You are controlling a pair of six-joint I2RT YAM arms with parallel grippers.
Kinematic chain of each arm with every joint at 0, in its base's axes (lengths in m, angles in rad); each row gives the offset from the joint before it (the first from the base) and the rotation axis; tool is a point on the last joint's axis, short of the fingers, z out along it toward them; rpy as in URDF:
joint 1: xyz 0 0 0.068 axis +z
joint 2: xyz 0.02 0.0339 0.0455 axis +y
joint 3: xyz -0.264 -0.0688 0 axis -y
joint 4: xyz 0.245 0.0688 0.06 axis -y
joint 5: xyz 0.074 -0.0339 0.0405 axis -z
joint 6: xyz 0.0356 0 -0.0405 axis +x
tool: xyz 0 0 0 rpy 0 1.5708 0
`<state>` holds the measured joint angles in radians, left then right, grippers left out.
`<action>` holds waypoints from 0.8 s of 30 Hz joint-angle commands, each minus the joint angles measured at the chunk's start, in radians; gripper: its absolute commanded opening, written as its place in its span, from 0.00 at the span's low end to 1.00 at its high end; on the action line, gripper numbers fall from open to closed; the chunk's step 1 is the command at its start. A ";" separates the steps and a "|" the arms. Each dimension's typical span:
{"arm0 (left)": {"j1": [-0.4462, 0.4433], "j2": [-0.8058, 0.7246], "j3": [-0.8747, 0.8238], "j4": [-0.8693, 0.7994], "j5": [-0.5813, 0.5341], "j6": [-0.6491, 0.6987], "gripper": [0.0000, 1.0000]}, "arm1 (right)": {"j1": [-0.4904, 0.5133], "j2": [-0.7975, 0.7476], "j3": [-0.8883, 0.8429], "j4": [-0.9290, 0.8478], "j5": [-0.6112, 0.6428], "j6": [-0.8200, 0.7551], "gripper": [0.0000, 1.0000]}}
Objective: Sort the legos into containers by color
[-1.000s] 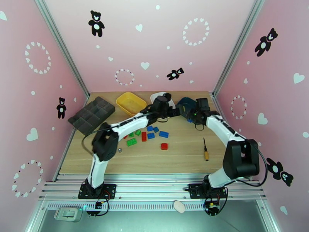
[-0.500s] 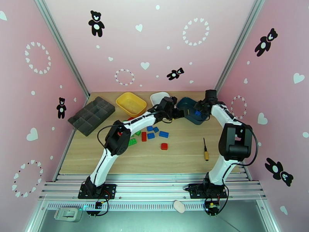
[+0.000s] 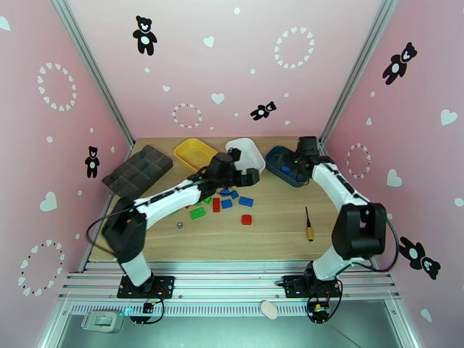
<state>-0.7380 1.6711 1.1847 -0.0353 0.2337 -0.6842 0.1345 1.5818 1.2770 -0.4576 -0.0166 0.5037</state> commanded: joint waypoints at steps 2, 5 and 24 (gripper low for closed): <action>0.031 -0.126 -0.214 0.058 -0.091 -0.031 0.98 | 0.112 -0.041 -0.063 -0.039 0.026 -0.106 0.84; 0.046 -0.217 -0.343 0.078 -0.123 -0.063 0.98 | 0.196 -0.021 -0.094 -0.064 0.034 -0.154 0.87; 0.061 -0.516 -0.672 0.102 -0.245 -0.167 0.99 | 0.496 0.285 -0.131 -0.060 0.208 -0.103 0.88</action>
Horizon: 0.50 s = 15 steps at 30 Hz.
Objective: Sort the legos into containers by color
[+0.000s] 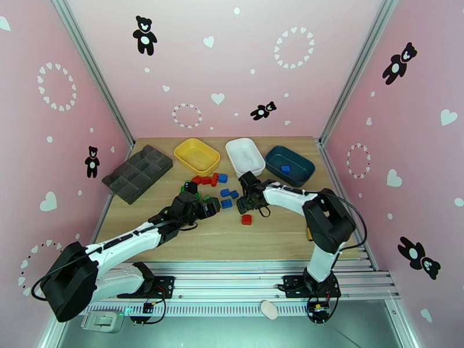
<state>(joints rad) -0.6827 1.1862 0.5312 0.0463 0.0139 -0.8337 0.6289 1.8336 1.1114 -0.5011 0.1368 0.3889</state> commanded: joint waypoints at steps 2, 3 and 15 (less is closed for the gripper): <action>0.005 -0.046 -0.029 0.018 -0.031 -0.020 0.98 | 0.002 0.052 0.052 -0.021 0.079 0.017 0.88; 0.005 -0.052 -0.034 0.018 -0.034 -0.021 0.98 | 0.001 0.062 0.061 -0.023 0.089 0.018 0.88; 0.005 -0.029 -0.035 0.027 -0.032 -0.030 0.98 | -0.073 0.126 0.156 -0.005 0.016 0.024 0.74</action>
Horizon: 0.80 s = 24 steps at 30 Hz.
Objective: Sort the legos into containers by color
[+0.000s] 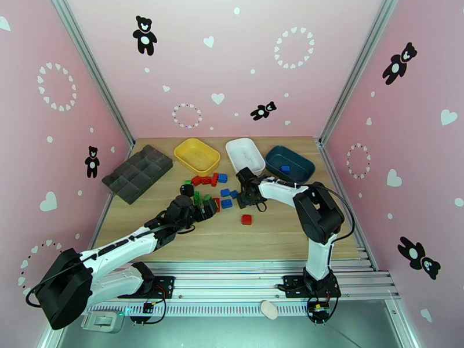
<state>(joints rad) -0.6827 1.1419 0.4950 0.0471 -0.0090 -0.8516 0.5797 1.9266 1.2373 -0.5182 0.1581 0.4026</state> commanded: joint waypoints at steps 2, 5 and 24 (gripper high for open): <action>0.005 0.032 0.007 0.032 -0.002 -0.012 0.99 | -0.036 0.041 0.043 0.015 -0.031 0.010 0.68; 0.005 0.062 0.022 0.047 0.014 -0.014 0.98 | -0.057 0.049 0.049 0.019 -0.066 0.019 0.57; -0.030 0.702 0.691 0.156 0.295 -0.002 0.98 | -0.248 -0.219 -0.099 0.081 -0.247 0.101 0.31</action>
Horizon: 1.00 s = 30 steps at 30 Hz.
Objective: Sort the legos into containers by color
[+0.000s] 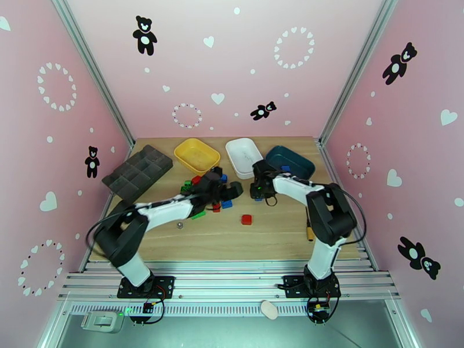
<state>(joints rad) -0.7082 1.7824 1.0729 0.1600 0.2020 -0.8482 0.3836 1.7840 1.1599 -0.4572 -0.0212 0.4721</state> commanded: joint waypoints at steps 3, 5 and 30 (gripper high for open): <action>-0.010 0.197 0.304 0.026 0.153 -0.029 0.98 | -0.137 -0.117 -0.024 0.028 -0.124 0.046 0.30; -0.015 0.283 0.419 0.018 0.185 -0.052 0.98 | -0.189 -0.132 -0.019 0.033 -0.138 0.053 0.30; -0.063 0.405 0.735 -0.168 0.144 0.034 0.98 | -0.468 0.047 0.294 -0.041 -0.039 0.080 0.62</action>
<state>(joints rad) -0.7738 2.2829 1.8462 0.0059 0.3981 -0.8665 -0.0860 1.8263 1.4158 -0.4633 -0.0723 0.5606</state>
